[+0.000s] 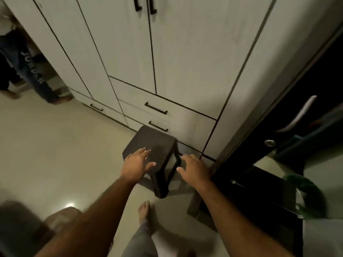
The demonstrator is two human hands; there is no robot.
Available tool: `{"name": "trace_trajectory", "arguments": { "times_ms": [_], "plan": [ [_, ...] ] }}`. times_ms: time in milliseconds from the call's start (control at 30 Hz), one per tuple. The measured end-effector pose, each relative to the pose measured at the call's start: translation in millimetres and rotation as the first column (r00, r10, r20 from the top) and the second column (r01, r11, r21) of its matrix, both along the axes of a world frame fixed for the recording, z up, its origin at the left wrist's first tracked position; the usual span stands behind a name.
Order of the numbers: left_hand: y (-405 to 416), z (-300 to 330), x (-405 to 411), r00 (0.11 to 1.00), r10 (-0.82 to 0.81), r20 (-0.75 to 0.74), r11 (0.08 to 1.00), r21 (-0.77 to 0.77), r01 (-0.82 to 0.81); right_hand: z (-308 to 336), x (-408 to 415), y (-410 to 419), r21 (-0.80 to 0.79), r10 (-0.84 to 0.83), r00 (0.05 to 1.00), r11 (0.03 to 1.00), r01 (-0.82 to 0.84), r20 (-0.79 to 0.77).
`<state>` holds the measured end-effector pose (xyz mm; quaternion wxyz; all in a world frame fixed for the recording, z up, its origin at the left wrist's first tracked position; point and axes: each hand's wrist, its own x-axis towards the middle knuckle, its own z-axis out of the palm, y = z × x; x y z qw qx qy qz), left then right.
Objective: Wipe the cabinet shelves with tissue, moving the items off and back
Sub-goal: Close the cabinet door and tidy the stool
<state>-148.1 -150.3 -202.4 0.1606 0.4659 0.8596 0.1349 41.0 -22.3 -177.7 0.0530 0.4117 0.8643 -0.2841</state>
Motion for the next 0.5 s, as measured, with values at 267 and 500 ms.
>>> {"name": "trace_trajectory", "arguments": {
  "times_ms": [267, 500],
  "plan": [
    [-0.4, -61.6, -89.9, 0.997, 0.008, 0.079, 0.993, -0.116, 0.002, -68.1, -98.6, 9.0, -0.138, 0.005, 0.994, 0.990, 0.010, 0.109],
    [20.0, -123.2, -165.3, 0.985, -0.001, 0.171, 0.970, -0.239, 0.043, -138.8, -174.4, 18.1, -0.203, -0.024, 0.982, 0.977, 0.063, 0.188]
  ]
}}
